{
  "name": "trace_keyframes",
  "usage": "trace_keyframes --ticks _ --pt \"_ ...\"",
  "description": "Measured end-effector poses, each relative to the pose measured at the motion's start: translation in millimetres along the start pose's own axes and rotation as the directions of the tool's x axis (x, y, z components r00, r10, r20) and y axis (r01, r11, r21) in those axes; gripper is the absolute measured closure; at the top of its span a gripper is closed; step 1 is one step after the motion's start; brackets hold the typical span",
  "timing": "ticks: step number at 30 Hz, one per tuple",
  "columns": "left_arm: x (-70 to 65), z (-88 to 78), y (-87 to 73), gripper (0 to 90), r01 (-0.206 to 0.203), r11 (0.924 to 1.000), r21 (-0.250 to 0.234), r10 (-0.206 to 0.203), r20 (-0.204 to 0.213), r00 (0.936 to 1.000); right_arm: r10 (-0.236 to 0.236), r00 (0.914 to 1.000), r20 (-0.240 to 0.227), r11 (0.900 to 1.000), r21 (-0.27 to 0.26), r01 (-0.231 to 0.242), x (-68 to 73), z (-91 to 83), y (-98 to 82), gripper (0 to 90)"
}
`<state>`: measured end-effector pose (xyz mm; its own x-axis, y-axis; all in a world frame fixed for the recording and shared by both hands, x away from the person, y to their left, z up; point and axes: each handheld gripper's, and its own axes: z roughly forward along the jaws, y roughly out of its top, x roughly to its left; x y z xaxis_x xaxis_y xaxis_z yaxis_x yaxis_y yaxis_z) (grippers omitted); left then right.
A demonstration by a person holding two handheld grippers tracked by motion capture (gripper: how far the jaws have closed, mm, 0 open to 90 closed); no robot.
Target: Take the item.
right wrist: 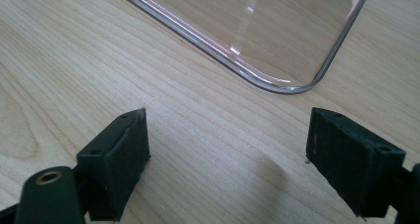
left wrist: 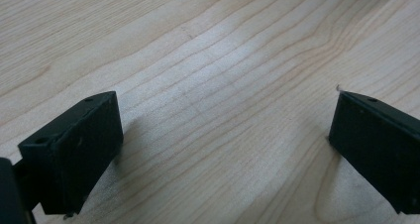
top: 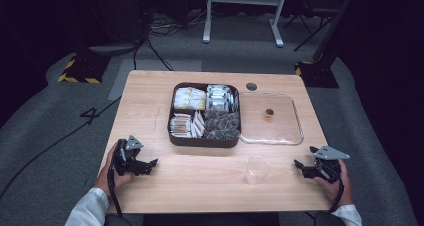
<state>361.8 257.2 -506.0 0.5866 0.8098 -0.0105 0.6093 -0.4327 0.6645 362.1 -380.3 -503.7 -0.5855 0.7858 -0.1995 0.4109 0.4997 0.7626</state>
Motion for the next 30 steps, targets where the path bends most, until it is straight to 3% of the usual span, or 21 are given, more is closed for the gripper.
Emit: trace_keyframes --ticks 6,10,11,13,15,17,20,24,30 --pt "5.5 -2.2 -2.2 0.4 -0.06 0.9982 0.0 0.06 0.048 0.997 -0.005 1.0 0.004 1.0 -0.002 0.005 0.7 -0.3 -0.1 17.3" --pt "7.9 -4.5 -1.6 2.4 -0.074 0.9972 0.013 0.073 0.07 0.9948 -0.002 1.0 0.001 1.0 -0.001 0.002 0.2 -0.1 0.0 17.3" --pt "9.3 -6.3 -0.1 6.6 -0.073 0.9974 0.003 0.072 0.082 0.994 -0.003 1.0 0.002 1.0 -0.001 0.003 0.3 -0.1 0.0 17.3" --pt "11.2 -9.3 3.5 25.1 -0.071 0.9975 -0.007 0.071 0.1 0.9925 -0.003 1.0 0.002 1.0 -0.001 0.003 0.3 -0.2 0.0 17.3" --pt "11.1 -11.5 8.2 15.6 -0.088 0.9961 -0.007 0.088 0.079 0.993 -0.004 1.0 0.003 1.0 -0.001 0.004 0.5 -0.2 0.0 17.3" --pt "11.6 -15.0 13.5 22.3 -0.101 0.9948 -0.013 0.102 0.088 0.9909 -0.006 1.0 0.005 1.0 -0.002 0.006 0.8 -0.3 -0.1 17.3" --pt "13.8 -19.3 19.3 18.2 -0.1 0.9947 -0.024 0.101 0.071 0.9923 -0.006 1.0 0.005 1.0 -0.002 0.006 0.8 -0.2 0.0 17.3" --pt "18.9 -24.1 28.2 20.1 -0.119 0.9923 -0.035 0.12 0.047 0.9916 -0.005 1.0 0.005 1.0 -0.002 0.005 0.8 -0.3 -0.1 17.3" --pt "26.5 -30.9 39.4 20.5 -0.11 0.9913 -0.072 0.113 0.031 0.9931 -0.005 1.0 0.004 1.0 -0.001 0.005 0.7 -0.2 0.0 17.3"
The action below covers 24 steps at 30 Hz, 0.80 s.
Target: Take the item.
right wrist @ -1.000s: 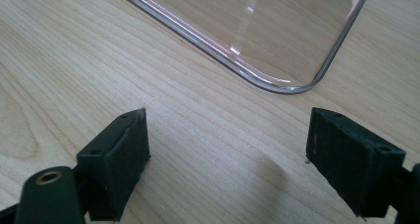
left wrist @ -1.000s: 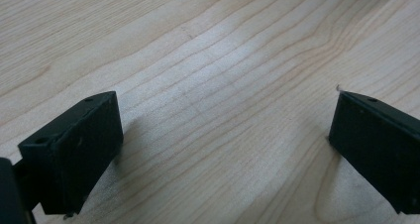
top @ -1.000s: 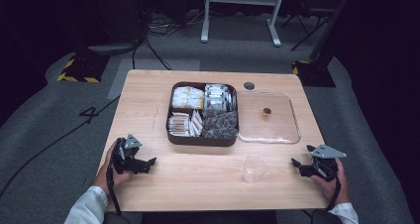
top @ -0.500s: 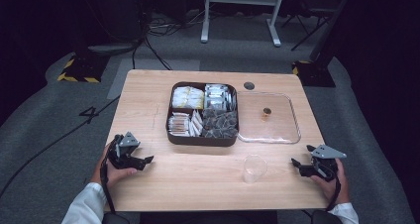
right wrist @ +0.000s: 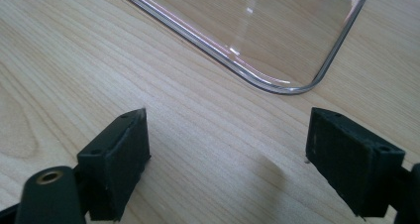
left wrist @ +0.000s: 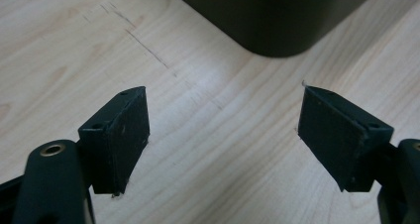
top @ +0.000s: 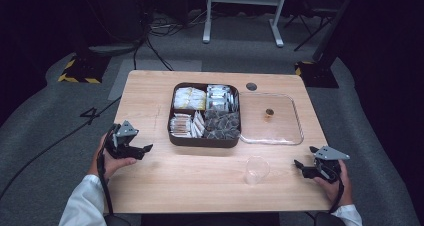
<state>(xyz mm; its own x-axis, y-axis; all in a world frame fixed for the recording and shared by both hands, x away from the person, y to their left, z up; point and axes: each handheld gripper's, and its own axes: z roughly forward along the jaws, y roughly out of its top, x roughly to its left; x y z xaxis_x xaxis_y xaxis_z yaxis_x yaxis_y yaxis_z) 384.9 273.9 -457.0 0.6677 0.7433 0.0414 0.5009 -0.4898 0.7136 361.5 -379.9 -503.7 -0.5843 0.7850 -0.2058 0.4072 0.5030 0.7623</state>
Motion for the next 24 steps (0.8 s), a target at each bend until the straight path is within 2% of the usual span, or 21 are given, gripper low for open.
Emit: trace_keyframes --ticks 7,10,11,15,24 --pt "6.4 -4.2 13.5 20.9 -0.001 0.9994 -0.036 0.0 -0.014 0.9999 0.0 1.0 0.0 1.0 0.0 0.0 0.0 0.0 0.0 17.3" --pt "9.8 -4.1 19.6 24.8 0.017 0.9984 -0.054 -0.017 -0.003 0.9998 0.0 1.0 0.0 1.0 0.0 0.0 -0.1 0.0 0.0 17.3" --pt "10.1 -3.8 21.8 25.2 0.011 0.9984 -0.056 -0.012 -0.011 0.9999 0.0 1.0 0.0 1.0 0.0 0.0 -0.1 0.0 0.0 17.3" --pt "11.3 -3.3 31.4 25.1 0.009 0.9981 -0.061 -0.01 -0.001 1.0 0.0 1.0 0.0 1.0 0.0 0.0 0.0 0.0 0.0 17.3" --pt "11.7 -1.4 52.5 23.1 -0.025 0.9961 -0.085 0.025 -0.001 0.9997 0.001 1.0 -0.001 1.0 0.0 -0.001 -0.2 0.1 0.0 17.3"
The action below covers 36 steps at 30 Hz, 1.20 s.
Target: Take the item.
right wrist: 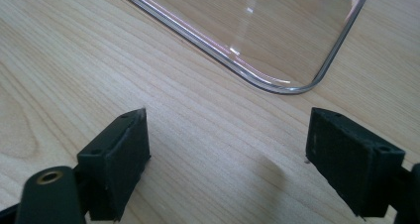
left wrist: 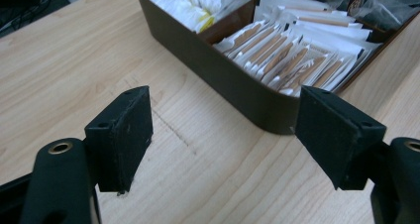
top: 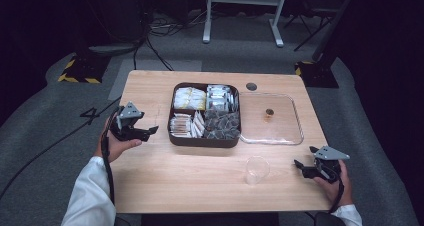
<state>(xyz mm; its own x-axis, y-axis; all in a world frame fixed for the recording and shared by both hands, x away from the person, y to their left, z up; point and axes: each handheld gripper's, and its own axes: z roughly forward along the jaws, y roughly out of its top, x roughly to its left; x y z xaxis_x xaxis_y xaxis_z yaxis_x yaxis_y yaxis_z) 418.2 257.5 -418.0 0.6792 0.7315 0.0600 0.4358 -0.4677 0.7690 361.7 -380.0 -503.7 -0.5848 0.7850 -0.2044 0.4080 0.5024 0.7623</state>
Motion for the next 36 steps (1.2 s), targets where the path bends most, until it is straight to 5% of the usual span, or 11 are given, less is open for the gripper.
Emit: trace_keyframes --ticks 17,36 --pt "-2.0 22.6 51.0 23.0 -0.065 0.9976 -0.023 0.066 0.036 0.9972 0.006 1.0 -0.001 1.0 0.002 -0.006 -0.6 0.1 0.0 17.3" --pt "-6.2 77.4 92.9 28.0 -0.096 0.9954 0.001 0.095 0.085 0.9918 0.0 1.0 0.005 1.0 0.0 0.0 0.2 -0.1 0.0 17.3"
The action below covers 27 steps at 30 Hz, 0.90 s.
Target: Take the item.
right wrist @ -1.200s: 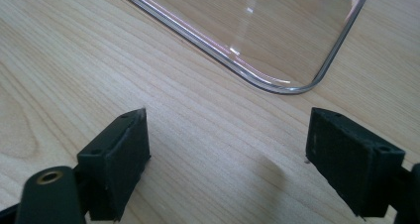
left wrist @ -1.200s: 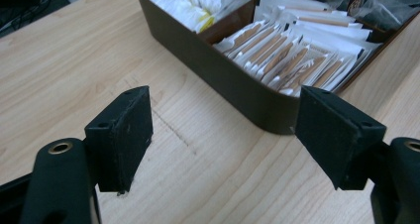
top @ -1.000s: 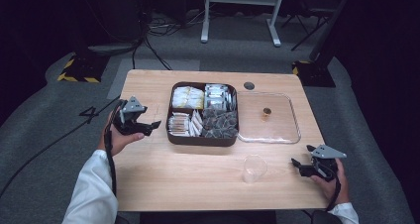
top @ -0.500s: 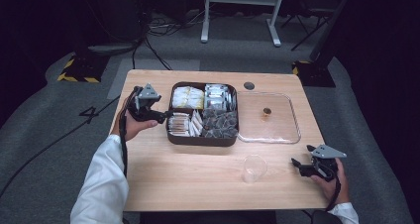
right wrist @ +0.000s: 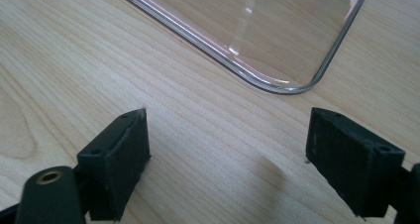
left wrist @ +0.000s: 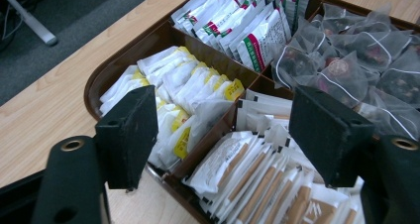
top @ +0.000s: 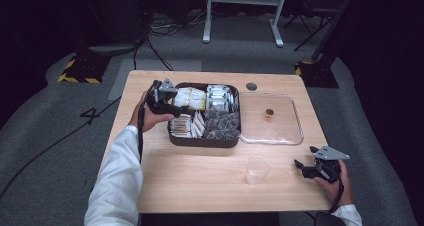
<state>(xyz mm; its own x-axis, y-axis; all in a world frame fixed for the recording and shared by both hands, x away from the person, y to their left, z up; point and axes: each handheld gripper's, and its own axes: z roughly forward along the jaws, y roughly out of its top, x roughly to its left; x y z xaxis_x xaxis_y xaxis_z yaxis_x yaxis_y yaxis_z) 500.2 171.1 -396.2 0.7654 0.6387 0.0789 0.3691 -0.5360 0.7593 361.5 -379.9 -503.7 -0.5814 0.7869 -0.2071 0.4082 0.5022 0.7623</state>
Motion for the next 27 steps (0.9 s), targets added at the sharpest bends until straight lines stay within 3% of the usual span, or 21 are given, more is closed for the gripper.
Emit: trace_keyframes --ticks 17,19,27 --pt "8.2 47.8 2.8 36.4 -0.012 0.9949 0.1 0.013 -0.007 0.9999 -0.007 1.0 0.003 1.0 -0.004 0.007 0.3 -0.1 -0.1 17.5" --pt "12.3 55.0 1.3 38.0 -0.002 0.9925 0.122 0.006 -0.029 0.9996 -0.006 1.0 0.002 1.0 -0.004 0.006 0.2 -0.1 -0.1 17.5" --pt "20.5 66.9 -2.7 41.3 0.046 0.9875 0.151 -0.038 -0.051 0.998 -0.008 1.0 0.004 1.0 -0.004 0.008 0.4 -0.2 -0.1 17.5"
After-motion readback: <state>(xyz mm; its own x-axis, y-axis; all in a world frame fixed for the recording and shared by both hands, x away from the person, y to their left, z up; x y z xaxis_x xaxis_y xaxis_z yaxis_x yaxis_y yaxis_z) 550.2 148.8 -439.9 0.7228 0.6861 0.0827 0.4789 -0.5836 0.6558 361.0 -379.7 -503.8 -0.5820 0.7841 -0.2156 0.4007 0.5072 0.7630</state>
